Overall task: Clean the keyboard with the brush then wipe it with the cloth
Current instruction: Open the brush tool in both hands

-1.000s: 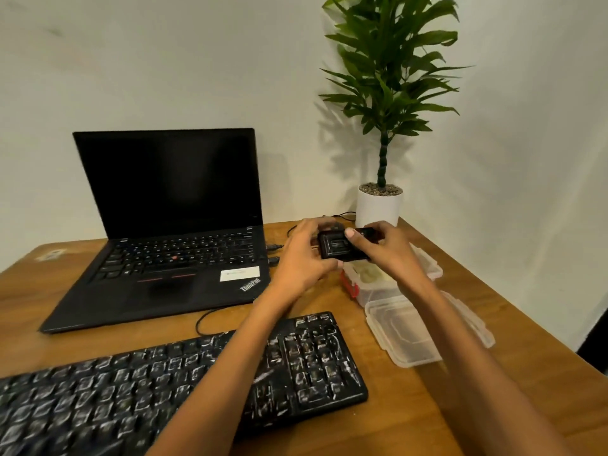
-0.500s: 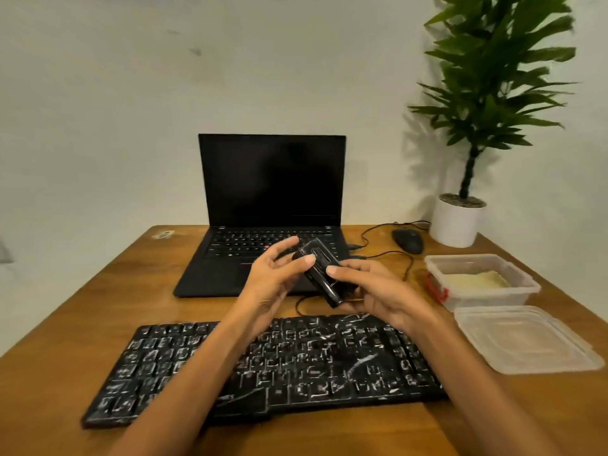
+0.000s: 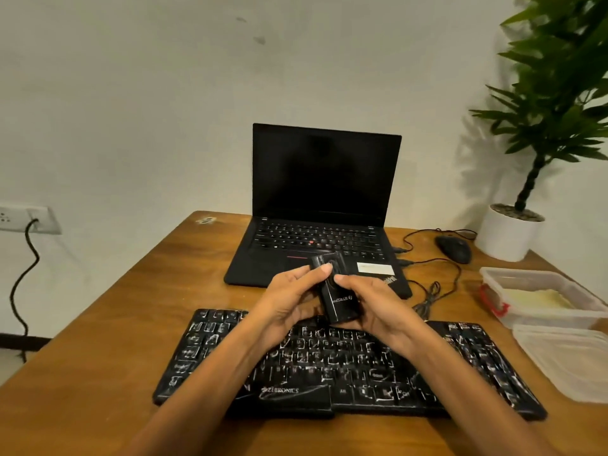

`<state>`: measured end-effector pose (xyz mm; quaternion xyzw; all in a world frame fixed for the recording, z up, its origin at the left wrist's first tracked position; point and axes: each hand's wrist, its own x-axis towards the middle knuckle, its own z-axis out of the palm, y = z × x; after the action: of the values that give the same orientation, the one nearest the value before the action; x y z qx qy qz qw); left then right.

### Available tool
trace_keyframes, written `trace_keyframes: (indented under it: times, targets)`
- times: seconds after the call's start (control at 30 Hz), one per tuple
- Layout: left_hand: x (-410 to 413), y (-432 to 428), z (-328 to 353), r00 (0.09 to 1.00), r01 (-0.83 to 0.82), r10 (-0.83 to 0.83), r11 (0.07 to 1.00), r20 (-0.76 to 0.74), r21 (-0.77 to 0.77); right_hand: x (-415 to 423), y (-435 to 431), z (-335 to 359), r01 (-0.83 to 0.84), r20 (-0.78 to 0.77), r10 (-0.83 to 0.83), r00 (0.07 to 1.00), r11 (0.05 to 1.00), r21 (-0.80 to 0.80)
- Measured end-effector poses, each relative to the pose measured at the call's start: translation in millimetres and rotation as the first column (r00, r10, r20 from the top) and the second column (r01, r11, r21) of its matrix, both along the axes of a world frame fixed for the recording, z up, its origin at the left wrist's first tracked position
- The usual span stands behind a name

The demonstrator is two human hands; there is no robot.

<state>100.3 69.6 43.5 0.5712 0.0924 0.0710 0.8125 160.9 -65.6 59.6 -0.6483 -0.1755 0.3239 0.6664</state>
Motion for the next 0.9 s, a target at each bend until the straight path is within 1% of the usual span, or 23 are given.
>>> trace_keyframes:
  times: [0.1, 0.23, 0.5, 0.6, 0.73, 0.8, 0.83, 0.9]
  targets:
    - [-0.8, -0.8, -1.5, 1.000, 0.017, -0.017, 1.000, -0.004, 0.001, -2.6, 0.6, -2.6, 0.028, 0.032, -0.027, 0.999, 0.999, -0.016]
    - [-2.6, -3.8, 1.3, 0.999, 0.040, -0.040, 0.999, 0.022, 0.010, -8.0, 1.9, -1.4, 0.061, -0.005, -0.061, 0.998, 0.997, 0.041]
    - [-3.1, -6.8, 5.5, 0.999, -0.030, 0.029, 0.999, 0.043, 0.016, -6.1, -4.2, 4.8, 0.059, -0.095, -0.048, 0.994, 0.992, 0.111]
    - [-2.6, 1.5, 7.9, 0.996, -0.088, 0.089, 0.995, 0.015, -0.054, -2.9, -10.5, 8.9, 0.092, -0.118, -0.072, 0.990, 0.980, 0.178]
    - [-5.5, 11.1, 13.1, 0.994, -0.110, 0.108, 0.983, -0.020, -0.147, 1.9, -12.9, 13.0, 0.229, -0.237, -0.162, 0.958, 0.930, 0.286]
    - [-9.1, 11.3, 14.6, 0.996, -0.093, 0.091, 0.988, -0.021, -0.122, 0.7, -8.3, 14.8, 0.280, -0.318, -0.169, 0.933, 0.895, 0.346]
    - [-11.5, 10.8, 15.1, 0.997, -0.083, 0.081, 0.993, -0.019, -0.088, -0.4, -4.6, 15.3, 0.298, -0.356, -0.161, 0.921, 0.880, 0.371]
    - [-18.7, 11.9, 14.6, 0.997, -0.080, 0.080, 0.997, -0.009, 0.009, -3.4, 3.9, 15.5, 0.299, -0.382, -0.143, 0.913, 0.871, 0.390]
